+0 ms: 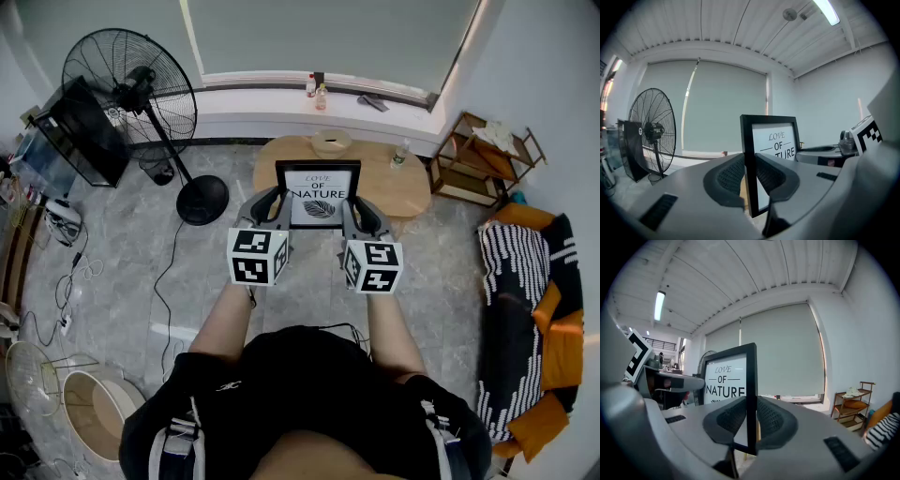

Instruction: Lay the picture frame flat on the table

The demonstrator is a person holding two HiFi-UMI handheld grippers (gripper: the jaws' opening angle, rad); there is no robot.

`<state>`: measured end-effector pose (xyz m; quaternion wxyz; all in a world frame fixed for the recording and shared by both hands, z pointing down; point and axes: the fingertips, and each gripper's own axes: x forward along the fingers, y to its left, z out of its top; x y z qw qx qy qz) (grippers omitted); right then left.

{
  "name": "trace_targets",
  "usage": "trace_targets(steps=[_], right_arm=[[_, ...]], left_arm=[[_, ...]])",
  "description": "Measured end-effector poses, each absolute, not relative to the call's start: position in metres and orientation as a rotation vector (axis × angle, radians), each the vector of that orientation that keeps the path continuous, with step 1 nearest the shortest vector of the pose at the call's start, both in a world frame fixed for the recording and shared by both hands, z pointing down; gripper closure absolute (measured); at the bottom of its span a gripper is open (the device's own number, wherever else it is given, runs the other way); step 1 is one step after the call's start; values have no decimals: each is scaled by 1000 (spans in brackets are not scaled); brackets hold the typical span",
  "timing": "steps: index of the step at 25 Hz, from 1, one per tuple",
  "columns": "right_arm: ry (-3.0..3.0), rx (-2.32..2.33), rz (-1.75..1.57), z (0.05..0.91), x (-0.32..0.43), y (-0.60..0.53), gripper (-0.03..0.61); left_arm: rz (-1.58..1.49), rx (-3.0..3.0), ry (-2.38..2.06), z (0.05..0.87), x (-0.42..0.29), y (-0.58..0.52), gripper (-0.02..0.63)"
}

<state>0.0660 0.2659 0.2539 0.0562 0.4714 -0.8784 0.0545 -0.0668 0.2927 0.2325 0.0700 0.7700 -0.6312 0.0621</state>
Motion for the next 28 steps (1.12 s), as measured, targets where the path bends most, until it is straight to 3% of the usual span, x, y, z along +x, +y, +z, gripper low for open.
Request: trace_targets(steps=[28], right_arm=[[-2699,1360,278,279,170,302,491]], left_arm=[[185,2287,-1904,254,37,330,529]])
